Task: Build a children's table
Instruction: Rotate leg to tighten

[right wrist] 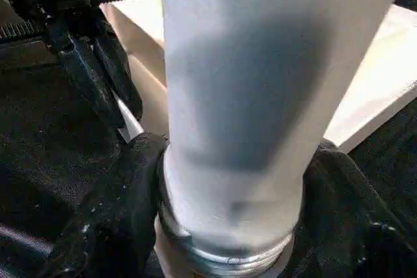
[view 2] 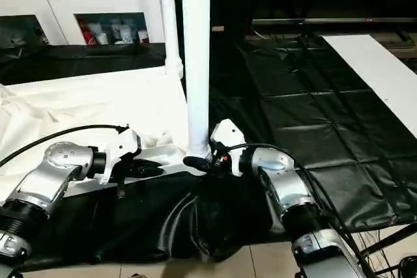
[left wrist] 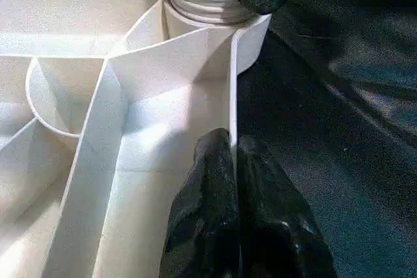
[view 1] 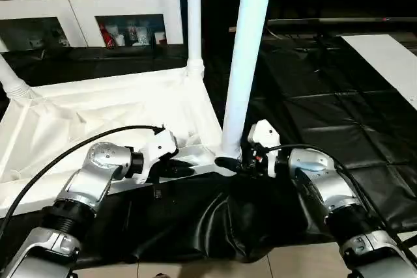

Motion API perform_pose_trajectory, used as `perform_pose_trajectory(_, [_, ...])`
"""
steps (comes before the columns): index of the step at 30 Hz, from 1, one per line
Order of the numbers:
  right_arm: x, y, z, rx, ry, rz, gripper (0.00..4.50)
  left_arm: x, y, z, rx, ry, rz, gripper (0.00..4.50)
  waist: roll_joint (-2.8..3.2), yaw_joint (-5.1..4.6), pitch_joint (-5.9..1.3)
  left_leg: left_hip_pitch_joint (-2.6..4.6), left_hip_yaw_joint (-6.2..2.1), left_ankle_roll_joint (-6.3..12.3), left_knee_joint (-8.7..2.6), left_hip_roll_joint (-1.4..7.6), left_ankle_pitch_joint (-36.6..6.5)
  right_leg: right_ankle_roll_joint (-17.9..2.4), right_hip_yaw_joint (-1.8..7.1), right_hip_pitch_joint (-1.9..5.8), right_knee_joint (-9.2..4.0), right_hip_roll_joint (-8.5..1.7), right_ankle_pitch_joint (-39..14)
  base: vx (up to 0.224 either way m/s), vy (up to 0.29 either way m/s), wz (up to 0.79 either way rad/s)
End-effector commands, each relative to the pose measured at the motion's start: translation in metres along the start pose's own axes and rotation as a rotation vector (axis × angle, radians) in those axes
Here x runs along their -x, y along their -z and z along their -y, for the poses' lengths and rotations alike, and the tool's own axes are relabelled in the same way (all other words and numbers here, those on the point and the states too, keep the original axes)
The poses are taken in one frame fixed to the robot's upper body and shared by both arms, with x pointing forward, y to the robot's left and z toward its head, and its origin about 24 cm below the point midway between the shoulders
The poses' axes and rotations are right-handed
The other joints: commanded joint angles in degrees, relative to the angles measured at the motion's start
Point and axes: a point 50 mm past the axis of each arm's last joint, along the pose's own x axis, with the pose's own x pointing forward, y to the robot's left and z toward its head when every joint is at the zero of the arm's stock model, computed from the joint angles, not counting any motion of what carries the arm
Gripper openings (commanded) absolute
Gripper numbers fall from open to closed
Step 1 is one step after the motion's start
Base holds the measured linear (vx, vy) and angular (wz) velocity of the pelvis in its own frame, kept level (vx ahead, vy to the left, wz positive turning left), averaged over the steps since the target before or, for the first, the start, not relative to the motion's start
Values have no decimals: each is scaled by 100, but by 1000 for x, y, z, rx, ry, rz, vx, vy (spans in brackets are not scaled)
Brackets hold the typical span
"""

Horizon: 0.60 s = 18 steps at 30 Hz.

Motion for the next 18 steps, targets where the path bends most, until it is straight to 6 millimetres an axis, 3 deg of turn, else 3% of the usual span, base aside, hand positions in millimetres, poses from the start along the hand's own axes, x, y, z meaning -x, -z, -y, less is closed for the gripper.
perform_pose_trajectory(1, [-4, 7, -1, -18, 36, -34, 265, -5, -3, 0, -23, 0, 10, 0, -31, 4, -337, 83, -141, 286, -373, 320, -1236, -1350, 278, 265, -391, -414, -1192, 0, 0, 0])
perform_pose_trajectory(3, [-7, 11, 1, -37, 105, -41, 265, -7, -3, -3, -24, -37, -3, 0, -29, -18, -315, 100, -151, 199, -391, 315, -1442, -1286, 282, 240, -431, -418, -1545, 0, 0, 0])
perform_pose_trajectory(4, [-11, 14, 3, -71, 169, -44, 265, -10, -1, -6, -10, -84, -22, 0, -66, -27, -307, 116, -151, 146, -398, 311, -1569, -1207, 284, 233, -460, -420, -1816, 0, 0, 0])
perform_pose_trajectory(6, [-15, 18, 4, -129, 262, -47, 265, -15, 0, -9, 16, -132, -34, 0, -42, -42, -274, 139, -157, 65, -413, 304, -1723, -1123, 293, 197, -497, -421, -2171, 0, 0, 0])
perform_pose_trajectory(7, [-22, 24, 5, -211, 373, -58, 265, -22, -1, -12, 46, -181, -40, 0, -46, -67, -268, 163, -199, -79, -434, 307, -1943, -975, 279, 193, -528, -438, -2640, 0, 0, 0])
perform_pose_trajectory(10, [-35, 29, 2, -309, 491, -97, 265, -36, -7, -16, 100, -247, -30, 0, -56, -123, -259, 179, -225, -184, -441, 291, -2168, -803, 268, 157, -578, -443, -3007, 0, 0, 0])
perform_pose_trajectory(13, [-48, 28, -2, -352, 547, -120, 264, -48, -12, -19, 144, -304, -25, 0, -48, -170, -249, 218, -245, -184, -422, 266, -2408, -646, 244, 118, -663, -458, -3422, 0, 0, 0])
perform_pose_trajectory(14, [-61, 25, -5, -405, 598, -126, 264, -58, -18, -22, 190, -364, -17, 0, -58, -183, -244, 211, -241, -167, -423, 268, -2414, -624, 245, 110, -673, -457, -3444, 0, 0, 0])
perform_pose_trajectory(16, [-71, 21, -7, -457, 652, -134, 264, -68, -23, -24, 225, -414, -17, 0, -40, -210, -230, 289, -256, -207, -408, 242, -2661, -538, 196, 50, -734, -433, -3697, -26, 10, 0])
perform_pose_trajectory(18, [-77, 18, -9, -473, 676, -139, 264, -74, -27, -25, 237, -444, -26, 0, -31, -210, -228, 306, -270, -198, -415, 246, -2800, -465, 158, 62, -784, -434, -3701, -26, 10, 0])
